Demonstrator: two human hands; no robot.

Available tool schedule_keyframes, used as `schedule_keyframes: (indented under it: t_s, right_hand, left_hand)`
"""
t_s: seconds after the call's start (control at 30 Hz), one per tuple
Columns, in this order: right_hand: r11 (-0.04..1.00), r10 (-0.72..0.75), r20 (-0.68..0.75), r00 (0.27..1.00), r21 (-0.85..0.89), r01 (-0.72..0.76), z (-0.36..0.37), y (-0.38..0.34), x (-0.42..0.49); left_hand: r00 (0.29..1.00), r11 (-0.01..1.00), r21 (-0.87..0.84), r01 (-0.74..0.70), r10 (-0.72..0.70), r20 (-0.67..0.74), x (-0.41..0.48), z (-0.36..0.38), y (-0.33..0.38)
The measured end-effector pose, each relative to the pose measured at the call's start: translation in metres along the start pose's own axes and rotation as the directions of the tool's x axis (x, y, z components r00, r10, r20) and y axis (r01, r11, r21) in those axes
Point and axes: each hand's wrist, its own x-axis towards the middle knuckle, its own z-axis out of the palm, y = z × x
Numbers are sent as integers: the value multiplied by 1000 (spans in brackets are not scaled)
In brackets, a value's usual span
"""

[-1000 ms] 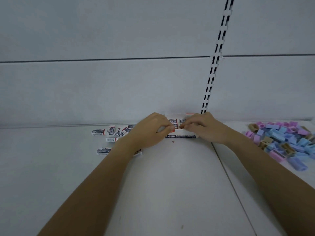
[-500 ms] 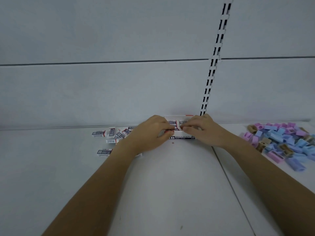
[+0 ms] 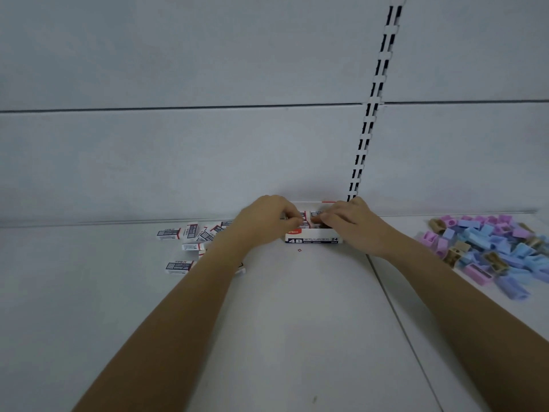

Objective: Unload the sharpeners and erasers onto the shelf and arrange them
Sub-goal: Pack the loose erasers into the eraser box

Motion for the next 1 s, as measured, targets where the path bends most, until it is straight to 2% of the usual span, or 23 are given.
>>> schedule_keyframes:
  t_s: [0.13,0.27,0.37,0.5,0.7,1.0]
  right_hand:
    - [1000,-7,-12,1000,18,7,-1,0,0]
    - [998,-22,-18,1000,56,23,-4,-2,-2]
    - [996,-57,8,998,72,56,-5,-1,-1]
    - [997,-71,32,997,19,71,-7,0,-3]
    - [995,-98,-4,995,19,98,-4,6,-1]
    - [992,-111,-3,994,-59,111,2,10,3]
  left_hand:
    - [998,1000,9,9,-9,66,10,-3,-2]
    - [995,996,26,-84,83,46,10,-3,-4]
    - [993,995,-5,-102,103,60,7,-4,-4]
    - [992,995,-10,-104,104,73,6,-3,-4]
    - [992,993,-37,-108,110,66,0,-1,-7]
    - [985,989,23,-147,144,92,-8,-2,-2]
